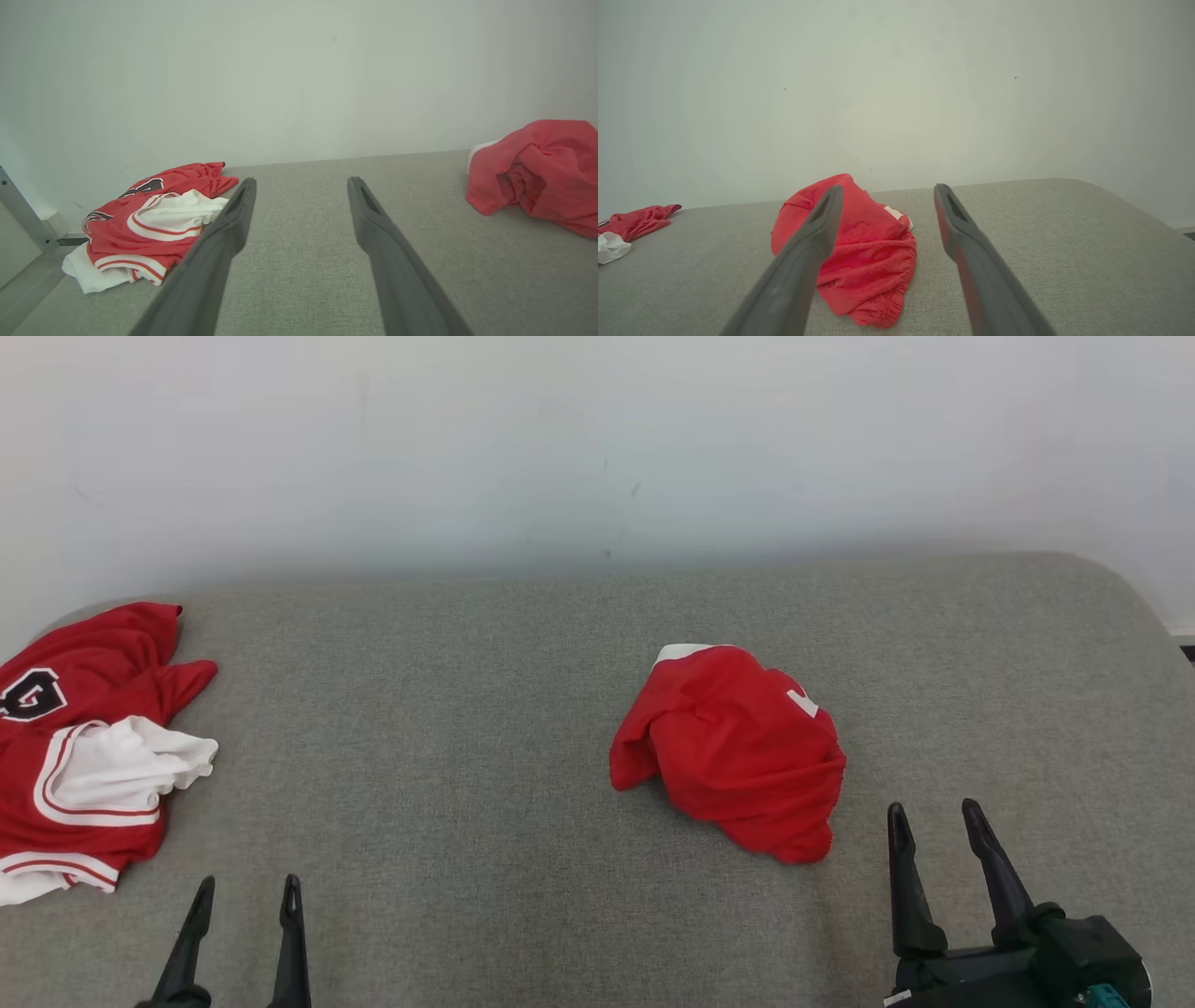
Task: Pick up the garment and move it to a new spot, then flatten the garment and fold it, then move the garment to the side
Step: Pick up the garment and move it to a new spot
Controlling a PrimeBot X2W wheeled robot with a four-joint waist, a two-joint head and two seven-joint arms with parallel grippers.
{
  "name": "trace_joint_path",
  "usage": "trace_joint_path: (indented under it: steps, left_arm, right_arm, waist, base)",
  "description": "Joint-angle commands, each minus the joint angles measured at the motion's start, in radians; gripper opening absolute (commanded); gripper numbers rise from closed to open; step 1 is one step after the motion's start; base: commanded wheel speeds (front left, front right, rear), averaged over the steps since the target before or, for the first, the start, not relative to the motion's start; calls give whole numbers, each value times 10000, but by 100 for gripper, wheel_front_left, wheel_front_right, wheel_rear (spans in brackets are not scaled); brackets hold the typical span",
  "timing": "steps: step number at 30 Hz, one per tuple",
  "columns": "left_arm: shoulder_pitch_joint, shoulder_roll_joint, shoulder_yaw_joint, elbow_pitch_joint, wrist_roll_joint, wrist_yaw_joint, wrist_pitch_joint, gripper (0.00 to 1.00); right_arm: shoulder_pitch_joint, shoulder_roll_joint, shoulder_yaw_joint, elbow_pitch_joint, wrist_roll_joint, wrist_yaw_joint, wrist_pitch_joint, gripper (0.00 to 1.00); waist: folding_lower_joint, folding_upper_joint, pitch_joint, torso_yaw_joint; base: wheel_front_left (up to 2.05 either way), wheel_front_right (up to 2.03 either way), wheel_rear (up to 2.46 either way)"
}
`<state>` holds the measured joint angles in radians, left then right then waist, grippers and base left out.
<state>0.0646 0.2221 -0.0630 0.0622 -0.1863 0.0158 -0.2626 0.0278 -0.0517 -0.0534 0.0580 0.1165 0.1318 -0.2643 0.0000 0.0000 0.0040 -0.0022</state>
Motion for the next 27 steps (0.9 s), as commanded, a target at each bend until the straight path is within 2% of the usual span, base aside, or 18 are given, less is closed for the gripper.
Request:
trace_joint_path:
  steps: [1,10,27]
  left_arm:
    - [140,-54,52,30,25,-47,-33,100]
    - [385,-438,521,194,404,-155,-34,100]
    - [504,-736,729,382,881,-481,-34,100]
  right_arm:
    - [110,27,23,9,-6,-22,-2,100]
    - [334,25,0,125,-85,-22,-2,100]
    - [502,27,-154,380,-177,-22,-2,100]
  waist:
    - [0,0,-11,-9]
    - [0,0,-95,-28]
    - [0,0,-170,50]
  base:
    - [0,0,0]
    - [0,0,0]
    - [0,0,0]
